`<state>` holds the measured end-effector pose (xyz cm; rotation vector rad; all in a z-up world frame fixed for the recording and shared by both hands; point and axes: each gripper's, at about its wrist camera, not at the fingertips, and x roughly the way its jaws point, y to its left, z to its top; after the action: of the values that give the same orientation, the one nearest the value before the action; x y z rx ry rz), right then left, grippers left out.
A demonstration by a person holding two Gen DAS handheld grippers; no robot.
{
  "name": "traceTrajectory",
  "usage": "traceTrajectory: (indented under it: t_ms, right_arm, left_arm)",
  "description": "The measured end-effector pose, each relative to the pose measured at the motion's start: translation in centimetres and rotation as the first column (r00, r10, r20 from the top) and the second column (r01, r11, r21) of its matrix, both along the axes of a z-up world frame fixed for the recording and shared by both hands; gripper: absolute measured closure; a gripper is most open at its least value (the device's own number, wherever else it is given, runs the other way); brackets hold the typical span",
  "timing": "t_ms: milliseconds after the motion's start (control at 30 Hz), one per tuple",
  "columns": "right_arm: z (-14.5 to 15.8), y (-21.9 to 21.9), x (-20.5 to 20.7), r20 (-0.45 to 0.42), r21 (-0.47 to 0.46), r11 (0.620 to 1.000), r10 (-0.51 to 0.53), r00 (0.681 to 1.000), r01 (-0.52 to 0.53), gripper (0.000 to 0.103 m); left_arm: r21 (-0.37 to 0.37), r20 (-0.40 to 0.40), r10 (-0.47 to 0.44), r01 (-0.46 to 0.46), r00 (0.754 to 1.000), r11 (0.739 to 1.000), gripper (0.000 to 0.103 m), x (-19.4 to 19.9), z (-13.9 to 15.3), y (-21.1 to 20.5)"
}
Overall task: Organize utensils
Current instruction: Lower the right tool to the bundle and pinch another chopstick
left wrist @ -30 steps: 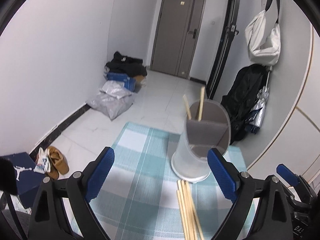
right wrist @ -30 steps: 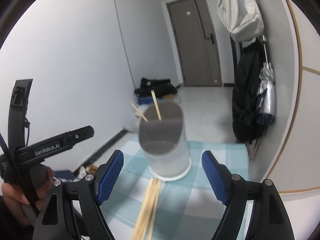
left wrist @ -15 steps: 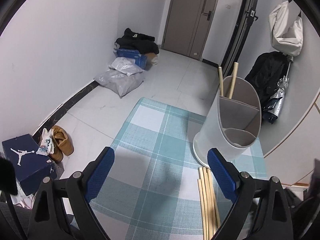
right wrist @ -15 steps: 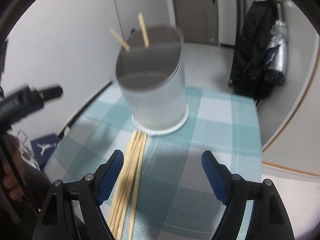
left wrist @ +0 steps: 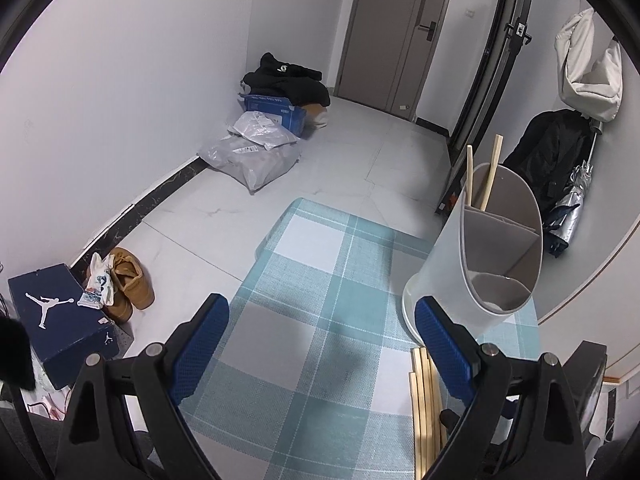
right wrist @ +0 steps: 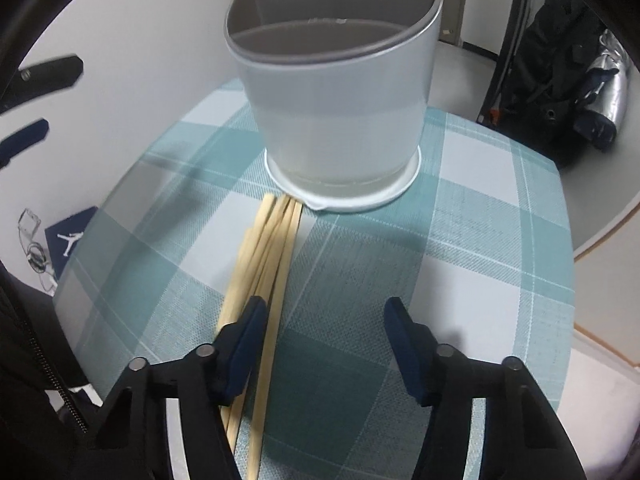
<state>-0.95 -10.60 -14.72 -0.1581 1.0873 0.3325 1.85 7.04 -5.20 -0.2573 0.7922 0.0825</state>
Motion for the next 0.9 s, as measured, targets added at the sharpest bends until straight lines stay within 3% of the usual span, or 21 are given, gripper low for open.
traceTrajectory:
  t_ms: [300, 500, 667, 767, 800, 900]
  right_arm:
    - [0.1, 0.7, -0.7, 0.030, -0.055, 0.998, 0.043, 0.999, -0.041, 0.059]
    - [0.4, 1.6, -0.6, 0.016, -0.074, 0.997, 0.025, 1.000, -0.024, 0.060]
    - [0.2, 2.2, -0.3, 0.009, -0.093, 0.995, 0.035, 0.999, -0.034, 0.066]
    - [0.2, 2.3, -0.1, 0.002, -0.069, 0.997, 0.045, 0.999, -0.044, 0.086]
    - [0.3, 2.2, -0.2, 0.001, -0.066, 0.997, 0.051, 0.999, -0.050, 0.097]
    - [0.3, 1.4, -0.3, -0.035, -0.032, 0.999, 0.043, 0.998, -0.044, 0.098]
  left_arm:
    - [-0.034, -0.024, 0.019, -0.019, 1.000, 0.999, 0.011, 0.3, -0.1, 0.5]
    - [-0.032, -0.029, 0.030, -0.031, 0.999, 0.999, 0.011, 0.1, -0.1, 0.7]
    - [-0.021, -0.026, 0.036, -0.037, 0.999, 0.999, 0.011, 0.0, -0.1, 0.9]
    - [-0.020, -0.030, 0.040, -0.040, 0.999, 0.999, 0.011, 0.1, -0.2, 1.1]
    - [-0.020, -0.031, 0.040, -0.041, 0.999, 0.999, 0.011, 0.1, -0.2, 1.1]
    - [-0.031, -0.031, 0.043, -0.044, 0.999, 0.999, 0.011, 0.0, -0.1, 1.3]
